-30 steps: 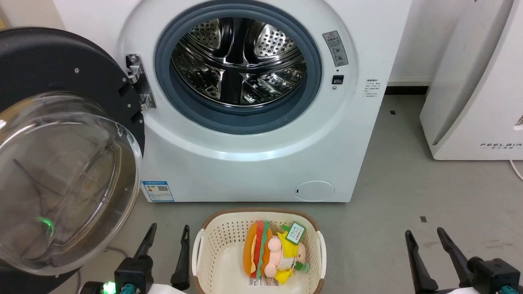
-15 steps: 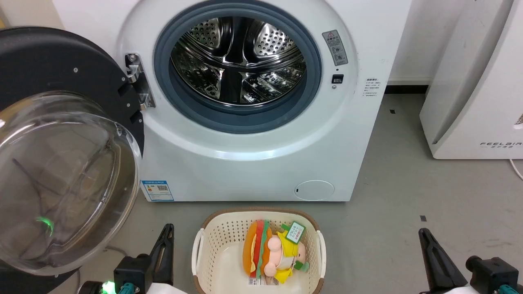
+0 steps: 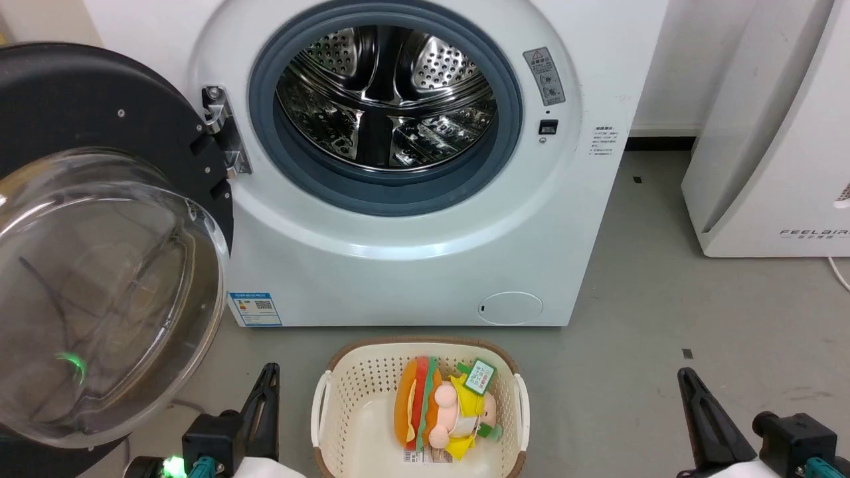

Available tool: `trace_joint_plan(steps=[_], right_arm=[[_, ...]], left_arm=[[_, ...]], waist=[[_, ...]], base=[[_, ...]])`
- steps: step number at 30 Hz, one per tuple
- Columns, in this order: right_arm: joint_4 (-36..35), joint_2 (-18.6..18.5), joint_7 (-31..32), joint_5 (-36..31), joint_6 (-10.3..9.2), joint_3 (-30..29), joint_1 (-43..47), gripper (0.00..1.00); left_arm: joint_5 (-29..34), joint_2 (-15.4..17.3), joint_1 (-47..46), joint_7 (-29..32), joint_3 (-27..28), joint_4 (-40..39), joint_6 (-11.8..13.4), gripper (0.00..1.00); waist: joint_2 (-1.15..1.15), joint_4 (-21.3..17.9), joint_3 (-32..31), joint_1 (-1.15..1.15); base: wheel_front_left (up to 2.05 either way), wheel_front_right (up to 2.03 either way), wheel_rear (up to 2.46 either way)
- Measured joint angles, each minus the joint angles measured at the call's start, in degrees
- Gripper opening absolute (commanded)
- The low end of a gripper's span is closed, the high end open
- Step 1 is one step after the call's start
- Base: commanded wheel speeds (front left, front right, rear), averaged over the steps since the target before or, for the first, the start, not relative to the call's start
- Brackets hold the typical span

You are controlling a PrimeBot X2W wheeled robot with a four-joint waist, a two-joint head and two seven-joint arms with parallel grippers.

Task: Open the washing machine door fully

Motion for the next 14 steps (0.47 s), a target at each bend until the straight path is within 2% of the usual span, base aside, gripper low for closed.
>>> trace_joint_plan(steps=[14], right_arm=[[0.5,0.0,0.3,-1.4,0.0,0.2,-1.3,0.0]], left_arm=[[1.0,-0.8,-0.2,1.0,0.8,-0.3,-0.5,0.0]], waist=[[0.0,-0.1,0.2,0.0]], base=[[0.0,0.0,0.0]])
